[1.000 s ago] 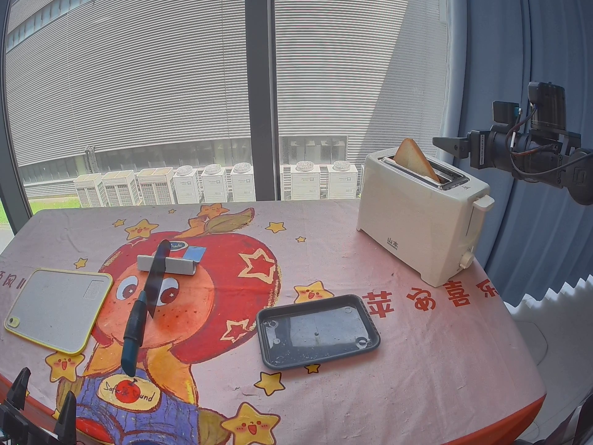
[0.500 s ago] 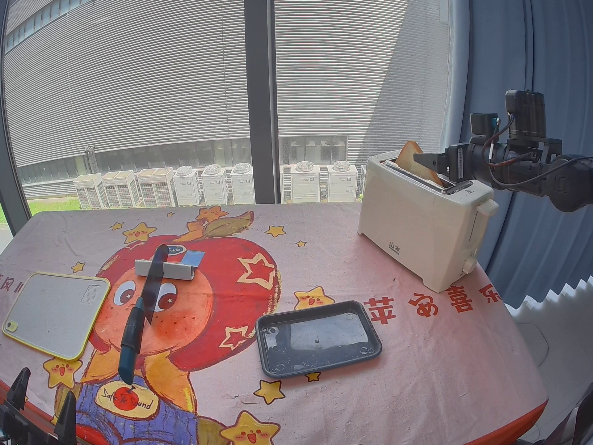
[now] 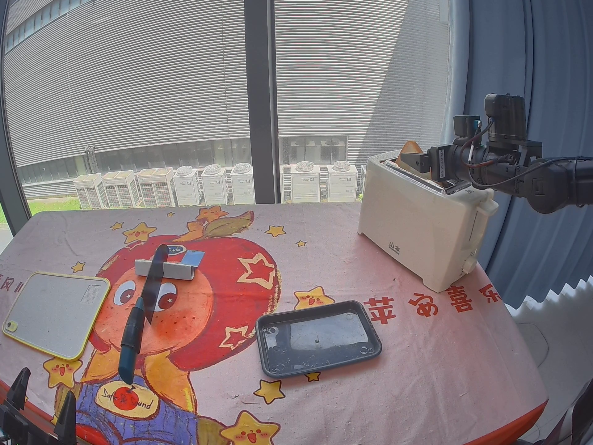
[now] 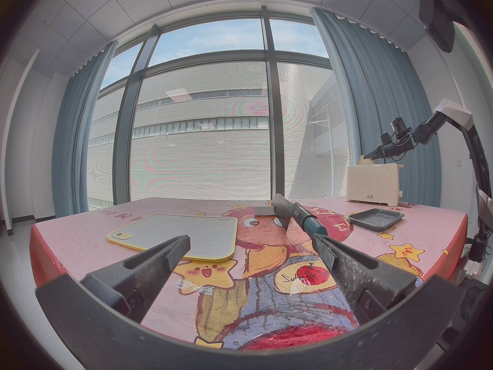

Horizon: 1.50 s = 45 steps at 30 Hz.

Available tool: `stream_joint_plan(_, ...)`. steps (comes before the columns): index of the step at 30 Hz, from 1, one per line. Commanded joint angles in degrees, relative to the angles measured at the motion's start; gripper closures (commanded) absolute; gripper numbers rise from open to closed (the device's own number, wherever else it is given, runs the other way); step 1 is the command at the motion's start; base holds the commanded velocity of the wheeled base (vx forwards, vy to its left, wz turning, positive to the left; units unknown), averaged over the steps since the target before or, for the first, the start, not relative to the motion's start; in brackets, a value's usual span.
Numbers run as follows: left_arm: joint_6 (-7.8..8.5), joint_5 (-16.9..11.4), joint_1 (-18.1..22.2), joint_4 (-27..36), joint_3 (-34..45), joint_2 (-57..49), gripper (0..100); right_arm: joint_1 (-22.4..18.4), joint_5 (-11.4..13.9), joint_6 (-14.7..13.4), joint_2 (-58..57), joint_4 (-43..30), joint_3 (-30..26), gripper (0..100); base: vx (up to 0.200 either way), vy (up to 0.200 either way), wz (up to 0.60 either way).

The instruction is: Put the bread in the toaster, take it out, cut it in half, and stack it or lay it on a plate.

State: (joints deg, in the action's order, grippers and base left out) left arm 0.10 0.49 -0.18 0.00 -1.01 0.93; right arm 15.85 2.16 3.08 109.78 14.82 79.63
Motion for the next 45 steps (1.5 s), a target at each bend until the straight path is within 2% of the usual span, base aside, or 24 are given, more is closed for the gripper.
stream_joint_plan(1, -0.01, 0.0, 0.0, 0.0, 0.9, 0.0, 0, 0.1, 0.0, 0.0, 1.1, -0.1, 0.4, 0, 0.000, 0.000, 0.00)
stream_joint_plan(2, -0.01, 0.0, 0.0, 0.0, 0.9, 0.0, 0, 0.1, 0.0, 0.0, 1.1, 0.0, 0.3, 0, 0.000, 0.000, 0.00)
stream_joint_plan(3, -0.01, 0.0, 0.0, -0.1, 0.9, 0.0, 0, 0.1, 0.0, 0.0, 1.1, 0.0, 0.2, 100, 0.000, 0.000, 0.00)
stream_joint_plan(13, -0.19, 0.0, 0.0, 0.0, 0.9, 0.0, 0, 0.4, -0.1, -0.3, -0.1, 0.0, 0.4, 100, 0.000, 0.000, 0.00)
stream_joint_plan(31, -0.19, -0.1, 0.0, 0.0, 0.9, 0.0, 0, 1.0, 0.6, -1.1, -10.7, 0.0, -0.6, 100, 0.000, 0.000, 0.00)
stream_joint_plan(37, -0.19, 0.0, 0.0, -0.1, 0.9, 0.0, 0, 2.0, 0.6, -2.6, -14.5, -0.1, -2.9, 100, -0.200, 0.000, 0.00)
stream_joint_plan(45, -0.19, 0.0, 0.0, -0.1, 0.9, 0.0, 0, 3.0, 0.7, -2.6, -19.9, 0.0, -8.0, 100, -0.200, 0.000, 0.00)
